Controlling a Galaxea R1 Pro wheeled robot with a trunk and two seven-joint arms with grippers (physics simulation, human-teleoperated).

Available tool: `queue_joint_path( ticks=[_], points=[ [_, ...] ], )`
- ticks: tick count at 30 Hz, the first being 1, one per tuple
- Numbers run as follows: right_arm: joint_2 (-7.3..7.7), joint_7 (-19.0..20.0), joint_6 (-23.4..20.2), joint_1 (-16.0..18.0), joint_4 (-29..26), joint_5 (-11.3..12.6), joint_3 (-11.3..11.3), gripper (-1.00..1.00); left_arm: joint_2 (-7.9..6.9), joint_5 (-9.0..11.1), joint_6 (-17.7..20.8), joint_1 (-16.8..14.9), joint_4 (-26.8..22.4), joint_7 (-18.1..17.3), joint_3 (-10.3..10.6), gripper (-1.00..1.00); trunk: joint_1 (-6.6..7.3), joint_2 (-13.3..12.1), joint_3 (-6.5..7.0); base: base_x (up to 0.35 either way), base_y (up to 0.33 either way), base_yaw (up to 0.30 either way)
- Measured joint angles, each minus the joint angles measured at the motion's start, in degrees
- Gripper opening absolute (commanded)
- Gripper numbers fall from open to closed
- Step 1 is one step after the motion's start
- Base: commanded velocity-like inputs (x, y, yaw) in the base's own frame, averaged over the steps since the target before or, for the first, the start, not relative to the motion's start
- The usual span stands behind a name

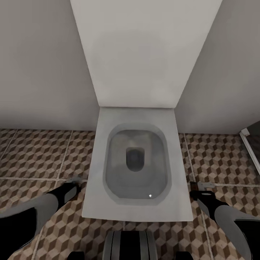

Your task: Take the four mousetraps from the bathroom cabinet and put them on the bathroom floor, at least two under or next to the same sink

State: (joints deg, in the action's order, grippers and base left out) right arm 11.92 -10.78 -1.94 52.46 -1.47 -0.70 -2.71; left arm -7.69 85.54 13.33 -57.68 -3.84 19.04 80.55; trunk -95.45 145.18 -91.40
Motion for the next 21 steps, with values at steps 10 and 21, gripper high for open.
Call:
queue_joint_path(
  ticks=[10,21],
  points=[
    [0.20,2.16,0.03,0.00,-0.02,-0.02,0.00,1.00,0.15,-1.22,-0.78,0.76,2.83,-5.04,0.79,-1.00,0.00,0.00,0.00,0.000,0.000,0.000],
    [0.29,2.44,-0.26,0.00,-0.10,0.00,0.01,1.00,0.49,-0.99,-7.19,0.83,2.63,-5.61,0.88,-1.00,0.00,0.00,0.00,0.000,0.000,0.000]
  ],
)
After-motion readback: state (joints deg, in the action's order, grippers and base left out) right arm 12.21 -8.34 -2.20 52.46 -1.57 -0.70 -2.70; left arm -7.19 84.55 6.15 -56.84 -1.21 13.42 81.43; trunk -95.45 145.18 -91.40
